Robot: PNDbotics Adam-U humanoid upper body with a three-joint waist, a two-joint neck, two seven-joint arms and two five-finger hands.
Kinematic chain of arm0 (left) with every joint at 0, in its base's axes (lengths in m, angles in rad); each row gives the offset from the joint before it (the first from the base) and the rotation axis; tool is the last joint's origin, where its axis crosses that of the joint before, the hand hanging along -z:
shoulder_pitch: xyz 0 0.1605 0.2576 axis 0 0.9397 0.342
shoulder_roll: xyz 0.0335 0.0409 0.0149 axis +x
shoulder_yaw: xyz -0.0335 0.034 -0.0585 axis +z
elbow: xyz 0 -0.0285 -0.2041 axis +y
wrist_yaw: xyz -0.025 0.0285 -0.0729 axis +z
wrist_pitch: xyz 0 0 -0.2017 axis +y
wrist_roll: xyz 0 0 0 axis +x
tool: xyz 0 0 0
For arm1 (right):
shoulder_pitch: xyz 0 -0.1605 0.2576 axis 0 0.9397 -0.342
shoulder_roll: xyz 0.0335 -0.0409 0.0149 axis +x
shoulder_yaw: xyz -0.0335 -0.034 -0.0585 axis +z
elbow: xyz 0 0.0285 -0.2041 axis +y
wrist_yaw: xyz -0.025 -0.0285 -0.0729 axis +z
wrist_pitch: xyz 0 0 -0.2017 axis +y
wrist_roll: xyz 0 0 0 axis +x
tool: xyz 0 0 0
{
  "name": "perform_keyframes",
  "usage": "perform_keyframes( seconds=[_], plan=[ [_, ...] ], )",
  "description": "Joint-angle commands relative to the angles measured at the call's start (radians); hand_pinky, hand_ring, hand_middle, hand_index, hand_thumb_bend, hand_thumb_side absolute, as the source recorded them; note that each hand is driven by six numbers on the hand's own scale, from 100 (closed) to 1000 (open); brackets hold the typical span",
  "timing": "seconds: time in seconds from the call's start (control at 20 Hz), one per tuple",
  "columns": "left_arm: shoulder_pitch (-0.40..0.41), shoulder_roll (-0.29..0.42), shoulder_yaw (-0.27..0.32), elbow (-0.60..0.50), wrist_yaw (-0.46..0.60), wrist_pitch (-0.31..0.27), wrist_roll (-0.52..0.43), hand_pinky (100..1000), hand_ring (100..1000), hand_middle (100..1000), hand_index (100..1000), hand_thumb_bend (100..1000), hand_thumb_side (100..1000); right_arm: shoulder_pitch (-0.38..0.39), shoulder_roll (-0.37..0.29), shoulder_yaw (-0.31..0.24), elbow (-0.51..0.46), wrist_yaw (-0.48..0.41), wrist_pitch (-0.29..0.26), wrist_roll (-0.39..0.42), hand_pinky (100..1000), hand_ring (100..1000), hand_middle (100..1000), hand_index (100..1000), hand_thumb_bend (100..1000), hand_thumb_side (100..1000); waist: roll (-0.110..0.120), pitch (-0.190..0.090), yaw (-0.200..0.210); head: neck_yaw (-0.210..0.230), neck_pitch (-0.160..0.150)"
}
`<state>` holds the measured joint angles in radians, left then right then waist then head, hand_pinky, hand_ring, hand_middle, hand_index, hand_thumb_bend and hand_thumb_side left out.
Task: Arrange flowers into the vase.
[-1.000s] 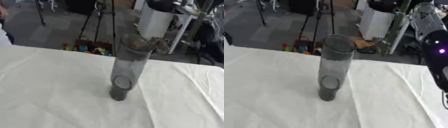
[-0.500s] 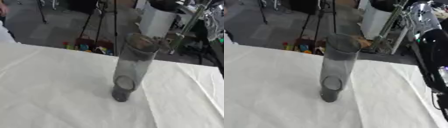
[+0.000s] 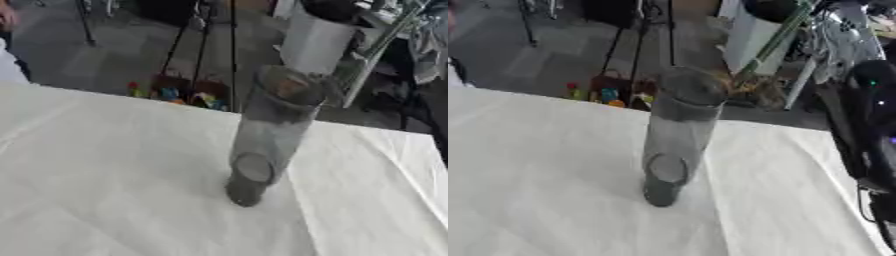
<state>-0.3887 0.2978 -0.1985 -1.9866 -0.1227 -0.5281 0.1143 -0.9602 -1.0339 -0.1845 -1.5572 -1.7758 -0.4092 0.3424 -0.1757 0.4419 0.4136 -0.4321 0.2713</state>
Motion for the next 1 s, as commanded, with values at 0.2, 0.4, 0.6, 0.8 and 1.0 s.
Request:
perform_keyframes(
  seconds=[0.2,0.4,0.6,0.8,1.0],
  plan=[
    [-0.007,0.004,0.000,-0.013,-0.009,0.001,0.001,676,1000,944,966,100,997,-0.007,-0.052,-0.017,-0.116,0.068,-0.167,0.043,100,100,100,148,100,257,0.008,-0.022,-0.013,0.011,-0.011],
    [-0.007,0.005,-0.001,-0.013,-0.008,0.003,0.001,676,1000,944,966,100,997,0.000,-0.057,0.003,-0.190,0.139,-0.295,0.069,100,100,100,151,100,256,0.006,-0.026,-0.018,0.011,-0.010],
    [-0.008,0.005,-0.002,-0.013,-0.005,0.004,0.000,676,1000,944,966,100,997,0.008,-0.052,0.040,-0.245,0.191,-0.352,0.068,100,100,100,155,100,255,0.004,-0.029,-0.015,0.008,-0.011],
    [-0.010,0.005,-0.003,-0.013,-0.002,0.007,-0.002,676,1000,945,966,100,997,0.014,-0.046,0.067,-0.253,0.197,-0.315,0.055,100,100,100,155,100,254,-0.001,-0.028,-0.012,0.009,-0.014],
    [-0.012,0.006,-0.002,-0.013,-0.002,0.009,-0.003,676,1000,946,966,100,999,0.019,-0.043,0.081,-0.234,0.189,-0.255,0.059,100,100,100,154,100,251,-0.007,-0.026,-0.009,0.014,-0.011]
  ],
)
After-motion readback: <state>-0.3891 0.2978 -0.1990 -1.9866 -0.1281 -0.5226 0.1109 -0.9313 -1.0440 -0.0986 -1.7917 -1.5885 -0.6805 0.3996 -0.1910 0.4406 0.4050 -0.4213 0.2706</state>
